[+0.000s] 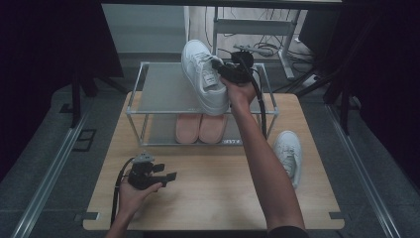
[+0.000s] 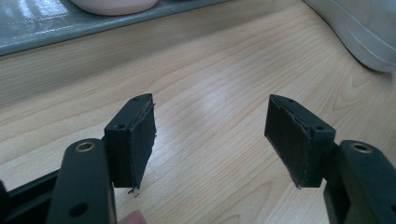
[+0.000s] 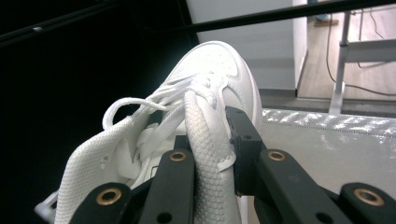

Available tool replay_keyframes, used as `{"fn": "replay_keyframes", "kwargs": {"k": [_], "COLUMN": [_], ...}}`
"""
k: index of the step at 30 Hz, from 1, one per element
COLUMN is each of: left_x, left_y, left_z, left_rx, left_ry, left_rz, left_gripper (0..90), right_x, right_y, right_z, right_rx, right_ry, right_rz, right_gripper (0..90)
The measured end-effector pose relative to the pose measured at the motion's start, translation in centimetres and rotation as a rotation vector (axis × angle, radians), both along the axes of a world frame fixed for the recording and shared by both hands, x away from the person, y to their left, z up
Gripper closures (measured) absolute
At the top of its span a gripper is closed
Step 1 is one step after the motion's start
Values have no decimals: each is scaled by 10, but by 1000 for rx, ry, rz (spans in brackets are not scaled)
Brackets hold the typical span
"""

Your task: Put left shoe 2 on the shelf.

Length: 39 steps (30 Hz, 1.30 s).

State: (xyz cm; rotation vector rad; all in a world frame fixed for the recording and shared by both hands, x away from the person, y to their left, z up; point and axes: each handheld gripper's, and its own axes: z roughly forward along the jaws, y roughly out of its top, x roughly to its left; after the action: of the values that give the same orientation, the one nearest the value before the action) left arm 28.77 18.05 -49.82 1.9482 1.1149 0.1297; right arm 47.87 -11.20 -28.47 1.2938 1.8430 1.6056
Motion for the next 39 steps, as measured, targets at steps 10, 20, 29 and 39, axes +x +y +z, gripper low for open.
{"fn": "replay_keyframes", "kwargs": {"k": [10, 20, 29, 39], "left_x": [1, 1, 2, 1], "left_y": [0, 1, 1, -2], "left_z": [-3, -3, -4, -4], "left_rx": [7, 5, 7, 15], "left_ry": [5, 7, 8, 7], "left_rz": [-10, -3, -3, -11], "left_gripper": [343, 342, 342, 340], "right_x": [28, 50, 64, 40], "right_y": [12, 17, 22, 8], "right_z": [-13, -25, -40, -28], "right_rx": [-10, -10, -46, -74], "right_ry": [59, 106, 150, 55], "right_rz": [-79, -130, -128, -80], "right_gripper": [811, 809, 721, 586]}}
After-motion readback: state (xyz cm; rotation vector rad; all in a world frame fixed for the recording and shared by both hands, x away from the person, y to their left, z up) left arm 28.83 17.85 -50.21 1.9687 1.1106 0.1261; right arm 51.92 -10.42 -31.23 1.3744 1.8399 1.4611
